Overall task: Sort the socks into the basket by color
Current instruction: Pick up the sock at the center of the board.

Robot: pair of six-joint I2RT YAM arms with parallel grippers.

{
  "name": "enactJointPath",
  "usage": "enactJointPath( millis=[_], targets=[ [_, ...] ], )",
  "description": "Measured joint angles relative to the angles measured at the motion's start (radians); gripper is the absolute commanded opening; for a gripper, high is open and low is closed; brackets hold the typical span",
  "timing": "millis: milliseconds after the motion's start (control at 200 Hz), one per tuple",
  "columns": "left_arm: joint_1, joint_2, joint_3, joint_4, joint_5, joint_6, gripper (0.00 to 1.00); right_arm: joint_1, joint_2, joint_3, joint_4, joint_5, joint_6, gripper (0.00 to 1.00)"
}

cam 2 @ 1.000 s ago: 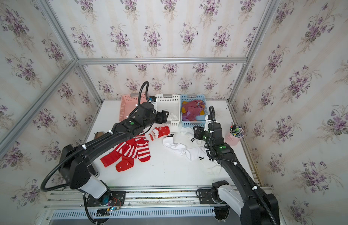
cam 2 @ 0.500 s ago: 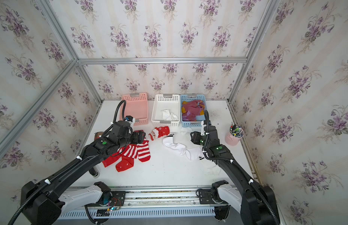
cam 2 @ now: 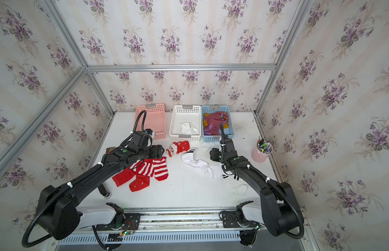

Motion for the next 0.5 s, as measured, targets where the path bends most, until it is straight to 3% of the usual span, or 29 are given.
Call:
enactJointPath(
  millis=[500],
  targets=[
    [0.018,0.063,0.005,0.039,0.034,0.007,0.86,0.024,0.173,0.030,0.024,0.184,0.000,0.60]
  ],
)
